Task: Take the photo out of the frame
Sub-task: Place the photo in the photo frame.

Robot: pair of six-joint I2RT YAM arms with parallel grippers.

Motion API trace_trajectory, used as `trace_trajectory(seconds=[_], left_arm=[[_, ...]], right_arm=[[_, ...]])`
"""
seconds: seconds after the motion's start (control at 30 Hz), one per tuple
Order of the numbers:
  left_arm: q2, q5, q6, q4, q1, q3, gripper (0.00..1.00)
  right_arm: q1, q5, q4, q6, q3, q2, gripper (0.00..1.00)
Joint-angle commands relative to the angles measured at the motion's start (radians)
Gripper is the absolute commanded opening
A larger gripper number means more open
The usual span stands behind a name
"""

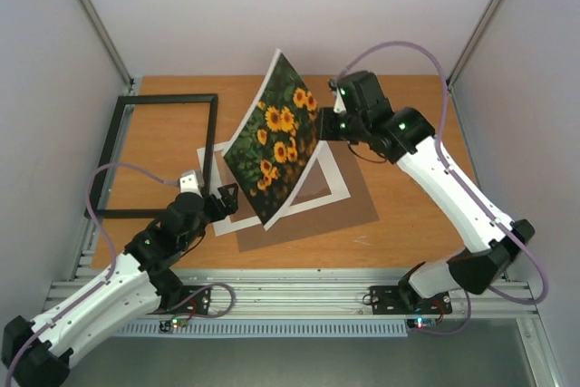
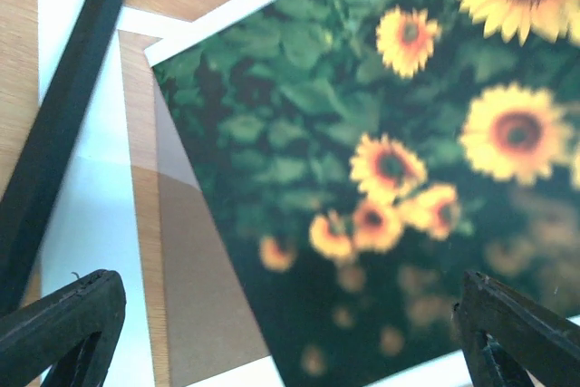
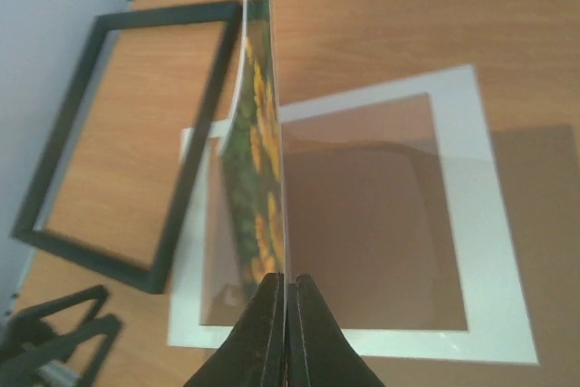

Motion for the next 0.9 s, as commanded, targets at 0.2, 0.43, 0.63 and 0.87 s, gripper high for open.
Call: trace_trajectory(seconds=[0.2,0.43,0.63,0.87], left_arm=[[0.053,-0.005,0.073,-0.075,0.004,0.070,0.99],[0.040,0.001,0.060,-0.080,0.004,0.060,0.99],[0.013,-0.007,0.052,-0.099,0.004,0.053,0.99],[-0.033,-0.018,0.051,-0.160,0.004,0.059,1.00]], right_arm=[[-0.105,0.183,0.376,0.286,-0.649,-0.275,0.01],[-0.148,0.213,0.448,0.390,-0.890,-0.391,0.03],[-0.153,0.144,0.485,0.410,-1.007,-0.388,0.05],[-0.168,0.075,0.558,0.400,-1.093,-0.335,0.05]])
